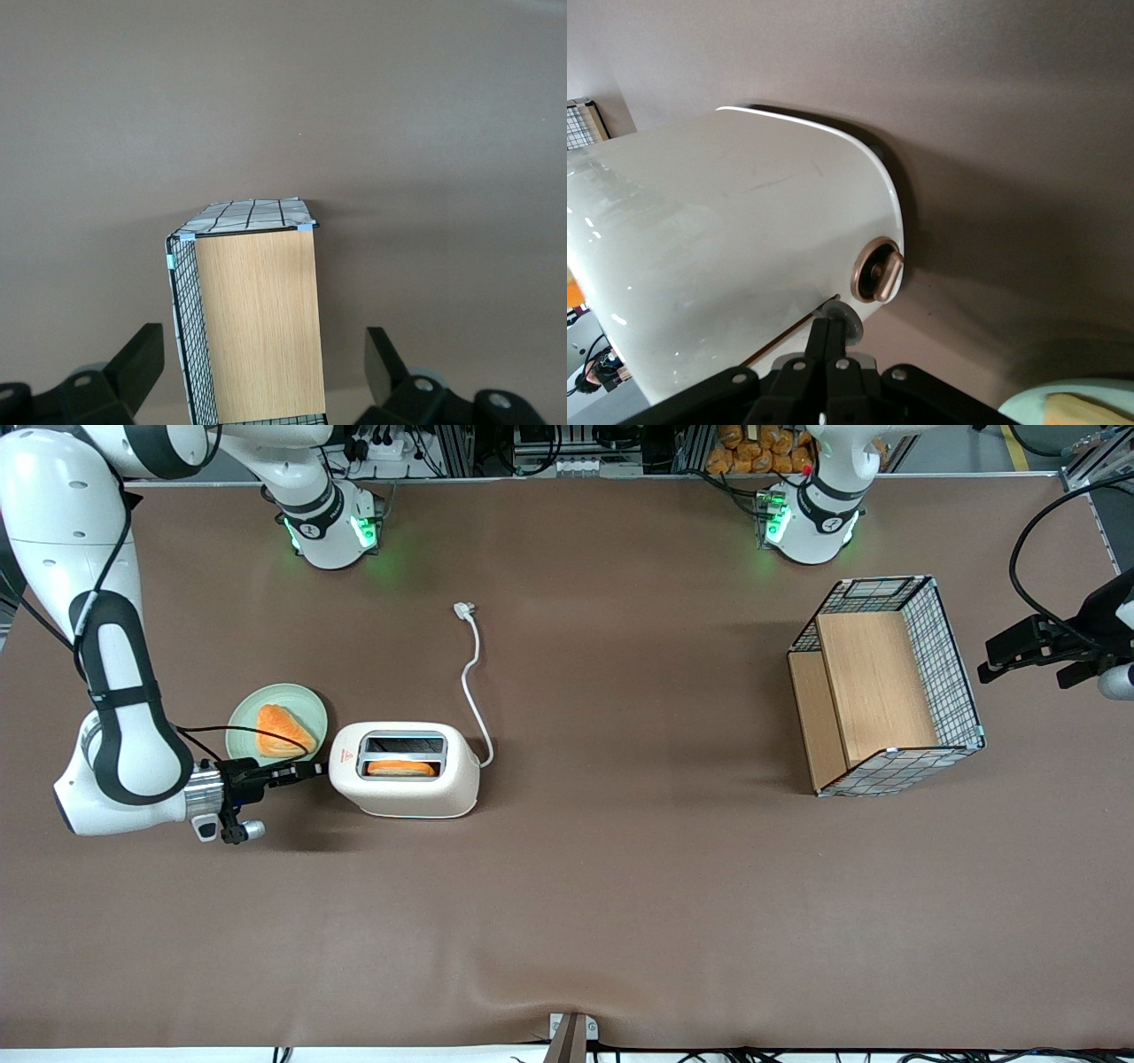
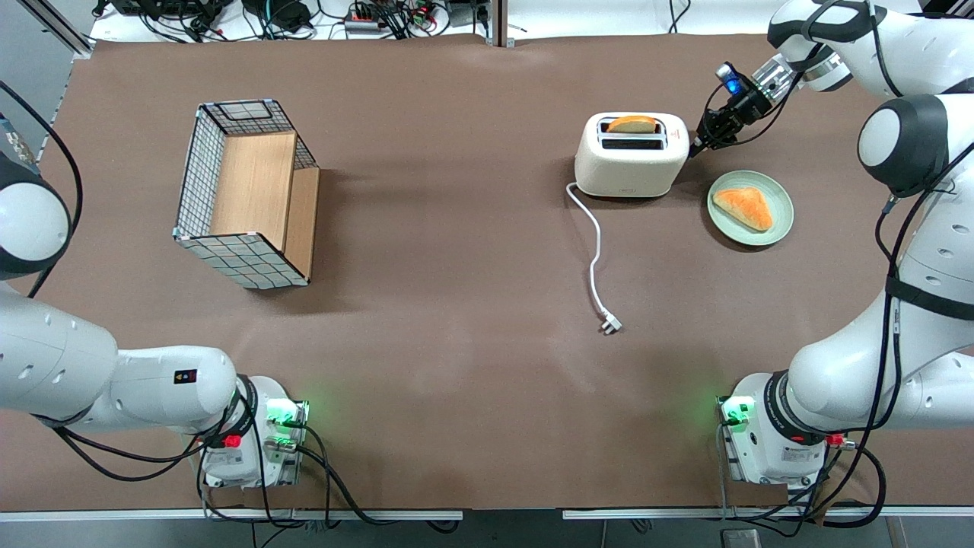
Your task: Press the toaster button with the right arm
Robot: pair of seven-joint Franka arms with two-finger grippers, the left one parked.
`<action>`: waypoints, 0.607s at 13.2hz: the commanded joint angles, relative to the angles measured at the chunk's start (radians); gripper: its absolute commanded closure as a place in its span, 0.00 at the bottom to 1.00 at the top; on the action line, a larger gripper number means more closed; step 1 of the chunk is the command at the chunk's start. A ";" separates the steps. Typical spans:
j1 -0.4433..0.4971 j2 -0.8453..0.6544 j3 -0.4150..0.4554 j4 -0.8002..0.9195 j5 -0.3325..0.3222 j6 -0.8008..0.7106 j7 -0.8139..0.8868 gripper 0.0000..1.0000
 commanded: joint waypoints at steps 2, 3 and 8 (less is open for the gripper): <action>0.002 0.019 0.003 0.032 -0.029 0.003 -0.025 1.00; 0.003 0.013 0.001 0.053 -0.052 -0.011 -0.024 1.00; -0.003 -0.009 -0.002 0.222 -0.172 -0.168 0.075 0.95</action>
